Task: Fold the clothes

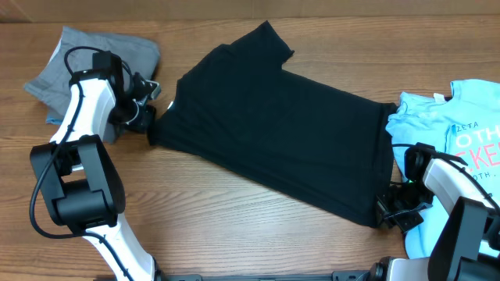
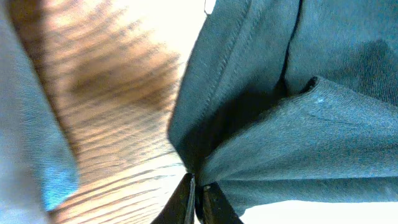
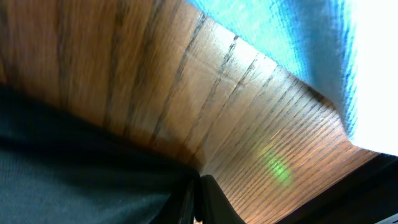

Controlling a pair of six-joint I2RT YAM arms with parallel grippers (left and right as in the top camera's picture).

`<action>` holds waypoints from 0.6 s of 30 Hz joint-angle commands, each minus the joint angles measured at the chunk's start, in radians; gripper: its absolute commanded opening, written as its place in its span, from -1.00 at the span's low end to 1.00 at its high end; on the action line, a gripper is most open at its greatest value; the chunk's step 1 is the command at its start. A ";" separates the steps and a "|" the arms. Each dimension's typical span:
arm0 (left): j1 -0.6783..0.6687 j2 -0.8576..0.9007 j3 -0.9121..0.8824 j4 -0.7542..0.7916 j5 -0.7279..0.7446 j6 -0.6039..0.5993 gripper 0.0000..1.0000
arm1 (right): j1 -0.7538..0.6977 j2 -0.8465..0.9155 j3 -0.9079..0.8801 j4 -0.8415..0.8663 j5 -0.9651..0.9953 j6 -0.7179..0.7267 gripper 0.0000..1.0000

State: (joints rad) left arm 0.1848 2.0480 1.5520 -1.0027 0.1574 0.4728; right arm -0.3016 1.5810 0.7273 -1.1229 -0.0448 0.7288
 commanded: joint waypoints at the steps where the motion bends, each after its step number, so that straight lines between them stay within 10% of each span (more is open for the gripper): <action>1: 0.006 0.007 0.066 0.003 -0.057 -0.010 -0.47 | -0.008 -0.002 -0.005 0.002 0.037 0.009 -0.85; 6: 0.006 0.007 0.069 -0.031 -0.055 -0.036 0.04 | -0.008 -0.002 -0.005 0.002 0.037 0.009 -0.82; 14: 0.006 0.007 0.066 -0.101 0.144 -0.053 0.09 | -0.008 -0.002 -0.005 0.003 0.037 0.009 -0.03; 18: -0.002 0.007 0.047 -0.095 0.165 -0.051 0.04 | -0.008 -0.003 0.010 0.002 0.037 0.006 0.01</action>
State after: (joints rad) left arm 0.1848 2.0480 1.6035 -1.1007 0.2485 0.4389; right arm -0.3077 1.5810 0.7273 -1.1503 -0.0185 0.7288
